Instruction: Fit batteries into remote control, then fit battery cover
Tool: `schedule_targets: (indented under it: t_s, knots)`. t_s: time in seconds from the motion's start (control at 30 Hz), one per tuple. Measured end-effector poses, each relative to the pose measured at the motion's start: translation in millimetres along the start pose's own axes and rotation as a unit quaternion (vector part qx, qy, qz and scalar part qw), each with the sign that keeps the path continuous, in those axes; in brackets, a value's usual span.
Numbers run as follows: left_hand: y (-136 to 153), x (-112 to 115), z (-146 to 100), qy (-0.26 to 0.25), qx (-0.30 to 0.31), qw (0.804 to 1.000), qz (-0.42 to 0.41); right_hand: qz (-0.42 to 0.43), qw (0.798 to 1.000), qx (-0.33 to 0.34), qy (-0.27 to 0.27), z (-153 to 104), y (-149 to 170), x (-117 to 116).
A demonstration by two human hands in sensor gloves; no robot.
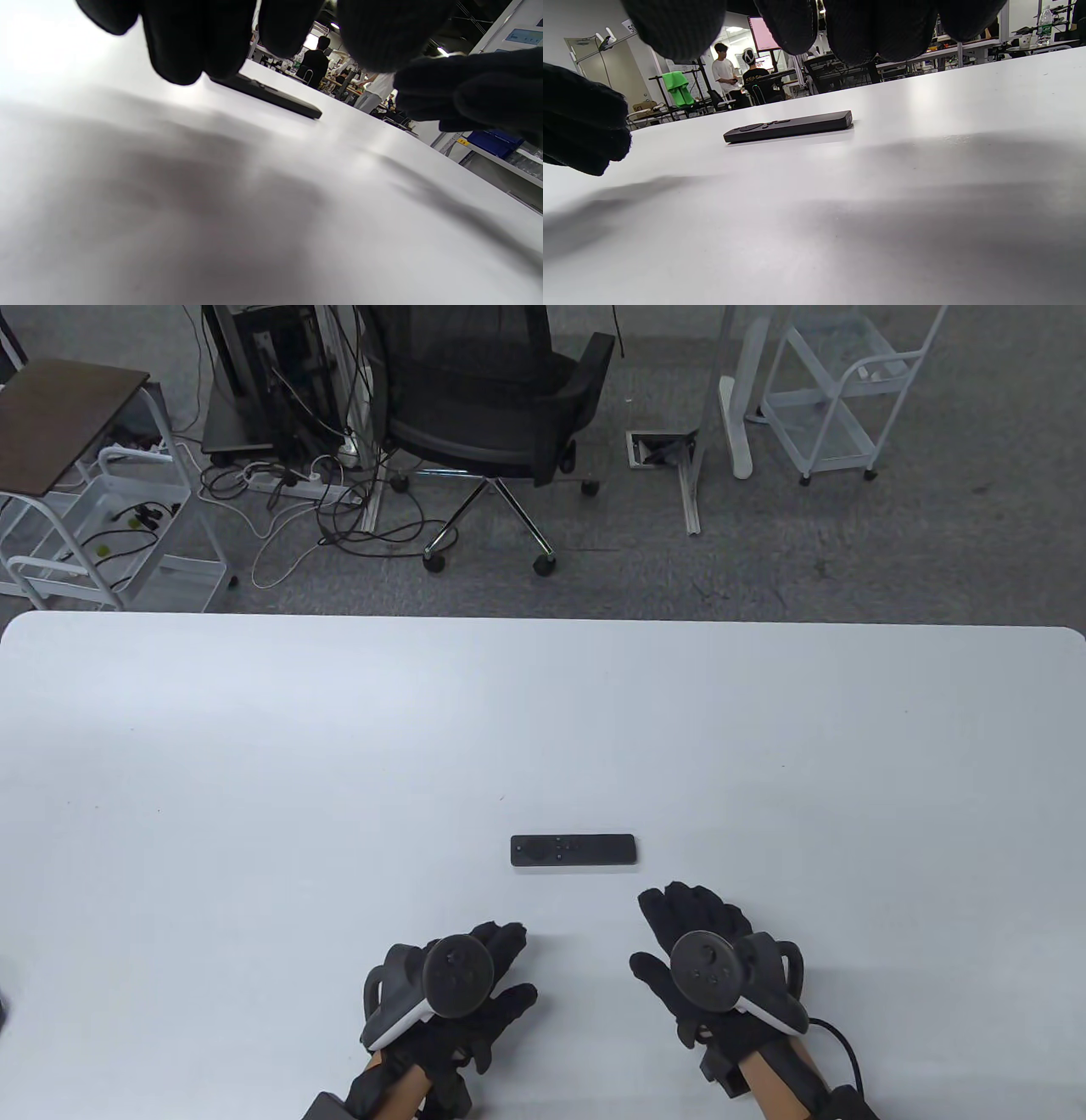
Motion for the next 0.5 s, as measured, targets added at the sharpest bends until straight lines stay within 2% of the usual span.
schedule_targets:
  t_s: [0.5]
  knots:
    - [-0.7, 1.4, 0.5, 0.006, 0.0, 1.0, 0.001, 0.001, 1.0, 0.003, -0.001, -0.8, 0.2, -0.1]
Point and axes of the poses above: the tracker on the back of each hand, its own y axis roughly to the little-finger side, its own z axis roughly from the wrist to the fingertips, x = y × z, the point moved 2 cm from there along z, roughly from the wrist to the fingertips, and after that the axes turned 10 degrees about x, right-handed, at the moved point
